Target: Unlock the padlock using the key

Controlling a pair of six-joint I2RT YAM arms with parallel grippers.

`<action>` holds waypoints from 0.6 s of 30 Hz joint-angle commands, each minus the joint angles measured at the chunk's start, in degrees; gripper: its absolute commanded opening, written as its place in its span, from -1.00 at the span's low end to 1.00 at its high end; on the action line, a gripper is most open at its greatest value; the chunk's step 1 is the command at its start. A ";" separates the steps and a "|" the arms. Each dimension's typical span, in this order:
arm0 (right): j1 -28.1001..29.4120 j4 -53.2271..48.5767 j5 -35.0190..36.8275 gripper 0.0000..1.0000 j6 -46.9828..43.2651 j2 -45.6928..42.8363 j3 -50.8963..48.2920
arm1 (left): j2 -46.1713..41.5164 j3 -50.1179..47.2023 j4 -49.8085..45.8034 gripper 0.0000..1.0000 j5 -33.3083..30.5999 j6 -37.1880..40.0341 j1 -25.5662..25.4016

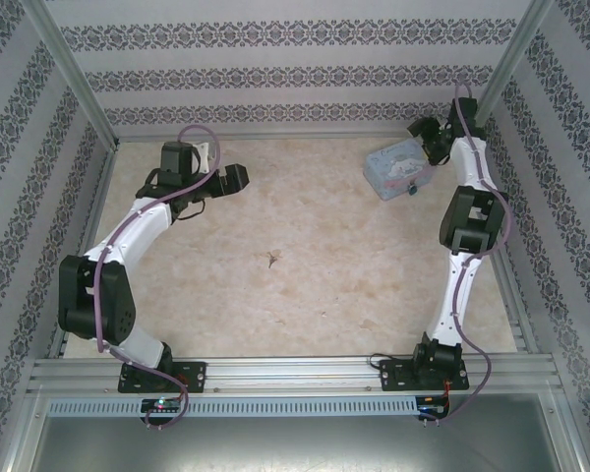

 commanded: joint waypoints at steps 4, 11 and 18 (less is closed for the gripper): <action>5.67 -0.41 -2.41 0.46 -1.90 -9.62 -15.33 | 1.04 0.63 0.59 0.99 1.88 -2.51 -2.03; 16.73 5.77 -2.70 0.42 -2.19 -18.31 -31.93 | -0.29 -3.14 2.69 0.99 2.37 -3.65 -3.74; 24.47 11.92 0.53 0.51 1.62 -31.84 -41.19 | -0.71 -4.52 3.14 0.99 2.43 -3.49 -4.18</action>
